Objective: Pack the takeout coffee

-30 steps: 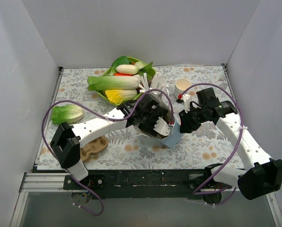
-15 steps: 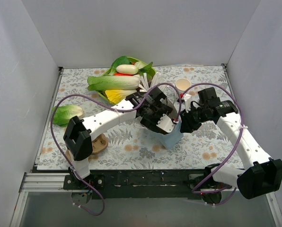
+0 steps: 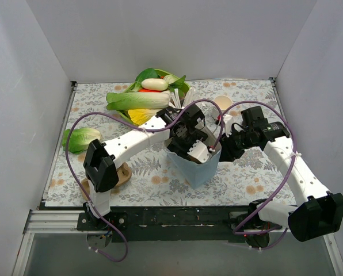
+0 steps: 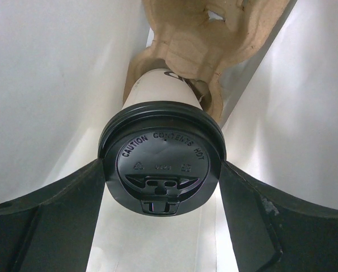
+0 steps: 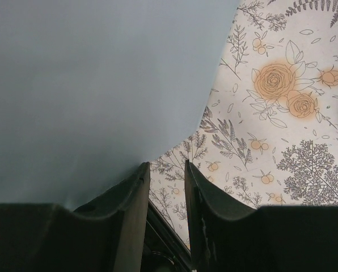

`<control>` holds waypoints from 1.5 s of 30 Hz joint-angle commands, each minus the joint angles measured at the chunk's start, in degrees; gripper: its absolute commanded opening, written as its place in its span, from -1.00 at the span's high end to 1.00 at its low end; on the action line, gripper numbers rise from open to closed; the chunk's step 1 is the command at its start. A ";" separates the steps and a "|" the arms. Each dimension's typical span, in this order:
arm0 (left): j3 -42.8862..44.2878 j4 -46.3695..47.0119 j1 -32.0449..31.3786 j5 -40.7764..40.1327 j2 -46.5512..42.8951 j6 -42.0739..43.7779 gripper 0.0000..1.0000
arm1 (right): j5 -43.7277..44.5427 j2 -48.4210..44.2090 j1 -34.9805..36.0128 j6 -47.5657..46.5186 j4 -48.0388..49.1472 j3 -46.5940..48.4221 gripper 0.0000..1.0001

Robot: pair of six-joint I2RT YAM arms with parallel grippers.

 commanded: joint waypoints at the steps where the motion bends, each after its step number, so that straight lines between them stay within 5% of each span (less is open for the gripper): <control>1: -0.89 -10.81 -0.12 1.64 1.57 0.66 1.00 | -1.71 -1.50 -0.29 -1.22 0.88 -0.01 0.24; 18: -2.22 -10.81 0.23 2.69 4.38 -1.61 1.00 | -1.44 -4.05 -0.47 -1.05 1.76 -1.16 0.26; 24: -0.46 -9.32 0.49 3.83 2.02 -4.26 0.19 | -0.83 -4.84 -0.47 -1.05 1.05 -0.45 0.27; 33: 0.43 -5.54 0.49 4.54 -2.37 -10.76 -0.39 | -0.83 -4.93 -0.56 -1.40 1.05 0.16 0.27; 34: 0.34 -4.67 0.49 4.45 -2.73 -11.20 -0.75 | -0.83 -4.93 -0.47 -1.40 1.05 0.34 0.27; 45: -5.89 2.45 0.49 5.24 -9.85 -16.47 -0.96 | -1.27 -4.84 -0.56 -1.40 1.85 0.08 0.27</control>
